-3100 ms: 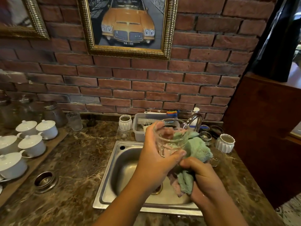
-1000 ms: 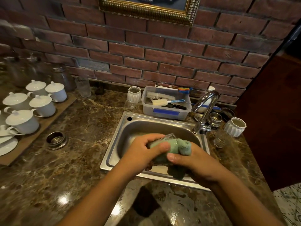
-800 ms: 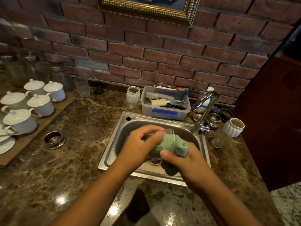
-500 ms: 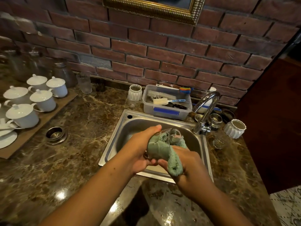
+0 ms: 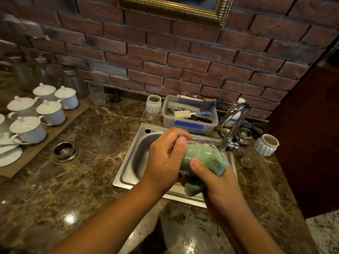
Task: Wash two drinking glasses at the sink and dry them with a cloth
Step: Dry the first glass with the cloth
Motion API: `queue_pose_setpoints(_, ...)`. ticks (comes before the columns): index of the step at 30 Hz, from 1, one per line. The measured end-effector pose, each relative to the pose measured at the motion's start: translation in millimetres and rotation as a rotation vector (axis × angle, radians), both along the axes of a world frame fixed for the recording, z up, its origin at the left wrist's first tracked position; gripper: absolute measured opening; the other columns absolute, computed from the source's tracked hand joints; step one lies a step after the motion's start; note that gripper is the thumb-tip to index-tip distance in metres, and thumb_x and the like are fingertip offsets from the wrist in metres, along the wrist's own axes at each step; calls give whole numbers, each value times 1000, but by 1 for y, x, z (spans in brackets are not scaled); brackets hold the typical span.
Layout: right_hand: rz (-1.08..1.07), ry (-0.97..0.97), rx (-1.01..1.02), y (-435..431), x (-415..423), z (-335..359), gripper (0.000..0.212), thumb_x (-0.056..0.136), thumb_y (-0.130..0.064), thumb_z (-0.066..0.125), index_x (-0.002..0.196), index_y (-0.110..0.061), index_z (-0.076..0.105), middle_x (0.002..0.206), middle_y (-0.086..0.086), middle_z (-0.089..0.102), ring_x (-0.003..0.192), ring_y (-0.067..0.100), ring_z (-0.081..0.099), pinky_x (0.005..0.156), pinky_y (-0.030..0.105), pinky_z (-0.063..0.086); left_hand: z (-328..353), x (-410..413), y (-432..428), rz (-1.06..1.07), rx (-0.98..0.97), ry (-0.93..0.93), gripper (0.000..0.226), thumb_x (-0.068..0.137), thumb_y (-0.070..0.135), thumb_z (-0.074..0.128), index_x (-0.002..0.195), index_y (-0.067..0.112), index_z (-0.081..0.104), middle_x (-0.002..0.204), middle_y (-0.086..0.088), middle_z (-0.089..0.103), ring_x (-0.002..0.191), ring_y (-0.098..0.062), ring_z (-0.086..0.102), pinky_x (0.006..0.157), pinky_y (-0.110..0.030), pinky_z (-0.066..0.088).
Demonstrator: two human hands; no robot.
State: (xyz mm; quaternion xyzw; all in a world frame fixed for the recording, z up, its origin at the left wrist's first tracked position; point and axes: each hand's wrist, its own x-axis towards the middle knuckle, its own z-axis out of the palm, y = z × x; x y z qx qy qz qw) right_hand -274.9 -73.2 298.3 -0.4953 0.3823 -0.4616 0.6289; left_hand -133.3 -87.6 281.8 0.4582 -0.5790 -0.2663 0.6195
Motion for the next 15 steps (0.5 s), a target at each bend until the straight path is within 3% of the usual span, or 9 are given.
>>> queue_pose_setpoints(2,-1,162,-180,-1,-3,-1,12,85,-34,73,92,-26,73,76,13,67,69,19,65,61,38,56,4,-8,1,-31,138,199,26,97,35,44,91,25,67,83,7,66,74,-14,64,52,-24,49)
queue_pose_setpoints(4,38,330,-410,-4,-7,-3,13,89,-38,66,93,-29,74,79,-6,72,74,5,68,66,26,56,9,-13,-1,-50,329,376,26,97,32,48,81,28,68,75,5,67,67,-14,62,43,-19,42)
queue_pose_setpoints(6,60,534,-634,-8,-13,-6,18,93,-37,64,96,-24,76,90,-13,75,88,6,71,75,28,58,17,-11,-6,-76,622,572,25,95,34,57,76,29,71,69,2,69,59,-15,62,36,-20,36)
queue_pose_setpoints(9,67,778,-894,-10,-20,-10,19,94,-31,63,91,-18,77,86,-9,72,83,5,67,70,33,56,23,-5,-6,-205,953,731,28,92,40,64,80,15,71,62,-5,69,44,-16,61,33,-15,31)
queue_pose_setpoints(12,74,718,-911,-6,-21,-9,20,95,-33,62,99,-22,78,93,-12,74,90,2,68,75,26,55,25,-8,-3,-163,921,731,27,93,33,61,73,16,68,55,-2,65,39,-15,57,34,-13,29)
queue_pose_setpoints(15,42,457,-648,2,-15,-4,12,90,-36,66,98,-35,75,91,-16,74,87,3,71,73,17,54,23,-16,-1,-56,602,585,25,92,27,55,72,20,69,62,0,64,46,-10,59,33,-19,33)
